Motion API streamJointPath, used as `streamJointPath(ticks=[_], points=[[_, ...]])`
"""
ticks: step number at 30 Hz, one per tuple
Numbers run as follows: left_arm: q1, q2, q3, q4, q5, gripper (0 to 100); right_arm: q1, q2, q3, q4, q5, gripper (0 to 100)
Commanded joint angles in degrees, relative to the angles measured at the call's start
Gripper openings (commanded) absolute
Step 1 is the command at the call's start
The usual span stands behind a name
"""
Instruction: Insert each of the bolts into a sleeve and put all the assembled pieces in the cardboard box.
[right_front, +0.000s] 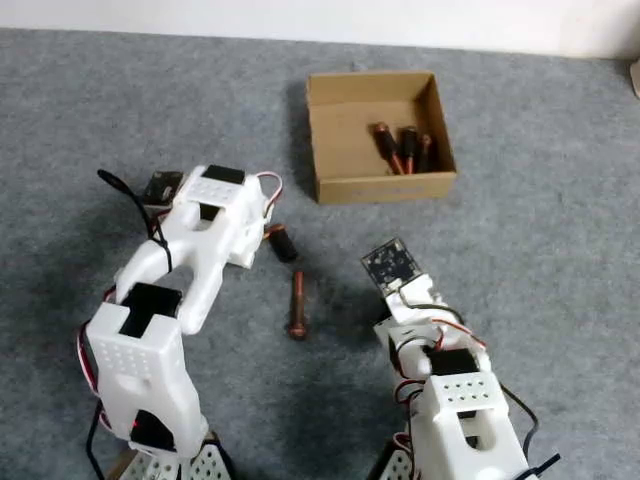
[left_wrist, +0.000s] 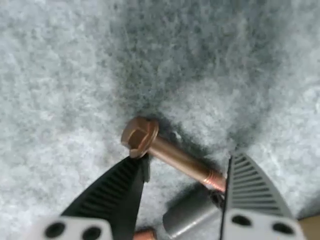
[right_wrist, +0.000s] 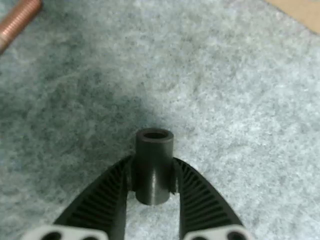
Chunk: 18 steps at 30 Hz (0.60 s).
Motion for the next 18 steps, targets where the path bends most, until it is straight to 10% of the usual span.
streamJointPath(ticks=[1,5,18], points=[[-3.03,1.80,-0.75,-0.97,0.18,16,0.75,-0.66,-0.22,-1.45,-0.62,0.5],[-4.62,2.15,-4.26,4.57,0.09,0,0.75,-0.66,-0.22,-1.45,-0.62,0.5],[-7.69,9.98,-20.79,20.92,-2.11,1,0.75,-0.66,-0.22,-1.45,-0.62,0.5]])
